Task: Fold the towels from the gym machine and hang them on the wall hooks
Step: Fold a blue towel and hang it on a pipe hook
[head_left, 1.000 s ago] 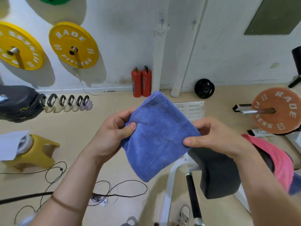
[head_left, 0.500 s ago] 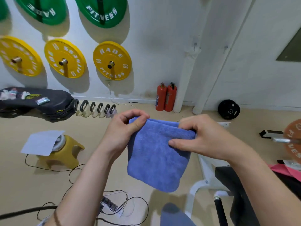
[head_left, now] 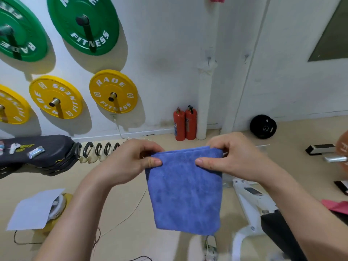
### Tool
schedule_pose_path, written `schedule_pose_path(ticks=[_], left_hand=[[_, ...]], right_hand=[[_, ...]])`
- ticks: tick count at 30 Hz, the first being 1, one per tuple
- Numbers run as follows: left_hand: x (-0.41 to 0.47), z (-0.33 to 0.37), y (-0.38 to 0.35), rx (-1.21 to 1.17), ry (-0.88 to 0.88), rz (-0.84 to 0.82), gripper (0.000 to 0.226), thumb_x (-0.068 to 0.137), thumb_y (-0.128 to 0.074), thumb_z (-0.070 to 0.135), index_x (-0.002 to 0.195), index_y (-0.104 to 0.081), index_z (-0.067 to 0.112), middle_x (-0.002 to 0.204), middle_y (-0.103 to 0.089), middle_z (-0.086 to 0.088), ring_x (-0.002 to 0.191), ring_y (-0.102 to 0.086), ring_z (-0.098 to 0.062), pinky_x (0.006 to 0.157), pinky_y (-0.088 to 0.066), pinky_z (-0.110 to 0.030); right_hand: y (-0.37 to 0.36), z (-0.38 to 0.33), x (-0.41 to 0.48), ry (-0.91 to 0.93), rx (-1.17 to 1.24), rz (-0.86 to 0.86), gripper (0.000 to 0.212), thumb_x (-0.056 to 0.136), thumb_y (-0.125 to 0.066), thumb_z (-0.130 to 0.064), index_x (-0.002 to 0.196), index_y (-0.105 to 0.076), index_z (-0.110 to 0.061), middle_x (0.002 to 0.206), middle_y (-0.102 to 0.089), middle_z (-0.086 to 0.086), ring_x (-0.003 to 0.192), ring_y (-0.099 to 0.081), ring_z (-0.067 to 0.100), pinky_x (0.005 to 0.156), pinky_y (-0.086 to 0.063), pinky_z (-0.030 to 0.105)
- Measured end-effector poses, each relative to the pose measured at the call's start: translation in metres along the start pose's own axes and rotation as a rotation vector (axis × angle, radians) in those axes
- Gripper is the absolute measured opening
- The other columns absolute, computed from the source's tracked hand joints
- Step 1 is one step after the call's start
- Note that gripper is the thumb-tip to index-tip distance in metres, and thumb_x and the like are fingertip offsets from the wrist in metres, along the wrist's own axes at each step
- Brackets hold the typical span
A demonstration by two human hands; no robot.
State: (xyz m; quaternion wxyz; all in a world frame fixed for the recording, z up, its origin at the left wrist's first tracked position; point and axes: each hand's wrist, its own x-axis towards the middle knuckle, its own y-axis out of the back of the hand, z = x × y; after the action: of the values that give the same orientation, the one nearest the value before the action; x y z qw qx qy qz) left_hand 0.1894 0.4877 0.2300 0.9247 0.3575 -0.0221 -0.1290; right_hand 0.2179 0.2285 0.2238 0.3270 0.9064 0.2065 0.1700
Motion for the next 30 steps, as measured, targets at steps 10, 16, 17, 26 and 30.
schedule_pose_path(ticks=[10, 16, 17, 26, 30], left_hand=[[0.221, 0.017, -0.015, 0.524, -0.213, 0.172, 0.04, 0.063, -0.037, 0.006, 0.094, -0.059, 0.019, 0.094, -0.057, 0.001, 0.089, -0.056, -0.023, 0.069, -0.045, -0.037], [0.284, 0.04, -0.013, 0.068, -0.409, 0.308, 0.035, 0.075, -0.06, -0.003, 0.101, -0.067, 0.019, 0.103, -0.065, 0.014, 0.101, -0.06, -0.009, 0.085, -0.047, -0.019], [0.294, 0.045, -0.016, 0.01, -0.4, 0.246, 0.031, 0.076, -0.065, 0.004, 0.103, -0.067, 0.021, 0.104, -0.066, 0.015, 0.102, -0.061, -0.01, 0.086, -0.048, -0.022], [0.437, 0.024, 0.012, -0.083, -0.241, 0.15, 0.025, 0.065, -0.074, 0.023, 0.09, -0.068, 0.024, 0.089, -0.068, 0.005, 0.087, -0.064, -0.011, 0.083, -0.052, -0.033], [0.511, 0.001, 0.057, -0.307, -0.237, 0.005, 0.018, 0.067, -0.069, 0.006, 0.081, -0.065, 0.016, 0.078, -0.069, -0.003, 0.075, -0.066, -0.017, 0.071, -0.054, -0.037]], right_hand=[[0.07, 0.074, 0.136, 0.134, -0.276, 0.188, 0.039, 0.074, -0.064, -0.036, 0.052, -0.036, -0.02, 0.052, -0.045, 0.0, 0.052, -0.043, 0.015, 0.049, -0.037, 0.028], [0.11, 0.126, 0.193, -0.015, -0.03, 0.221, 0.03, 0.072, -0.073, -0.033, 0.059, -0.047, -0.027, 0.057, -0.052, -0.008, 0.058, -0.047, 0.006, 0.055, -0.038, 0.016], [0.116, 0.133, 0.205, -0.043, 0.001, 0.209, 0.028, 0.073, -0.074, -0.035, 0.061, -0.051, -0.025, 0.058, -0.052, -0.007, 0.057, -0.046, 0.005, 0.054, -0.037, 0.016], [0.154, 0.191, 0.329, -0.094, 0.306, -0.037, 0.025, 0.085, -0.068, -0.038, 0.081, -0.068, -0.013, 0.073, -0.065, 0.006, 0.068, -0.062, 0.019, 0.063, -0.052, 0.035], [0.174, 0.213, 0.398, -0.098, 0.516, -0.148, 0.023, 0.091, -0.062, -0.026, 0.091, -0.066, -0.003, 0.075, -0.062, 0.003, 0.07, -0.056, 0.014, 0.063, -0.047, 0.024]])
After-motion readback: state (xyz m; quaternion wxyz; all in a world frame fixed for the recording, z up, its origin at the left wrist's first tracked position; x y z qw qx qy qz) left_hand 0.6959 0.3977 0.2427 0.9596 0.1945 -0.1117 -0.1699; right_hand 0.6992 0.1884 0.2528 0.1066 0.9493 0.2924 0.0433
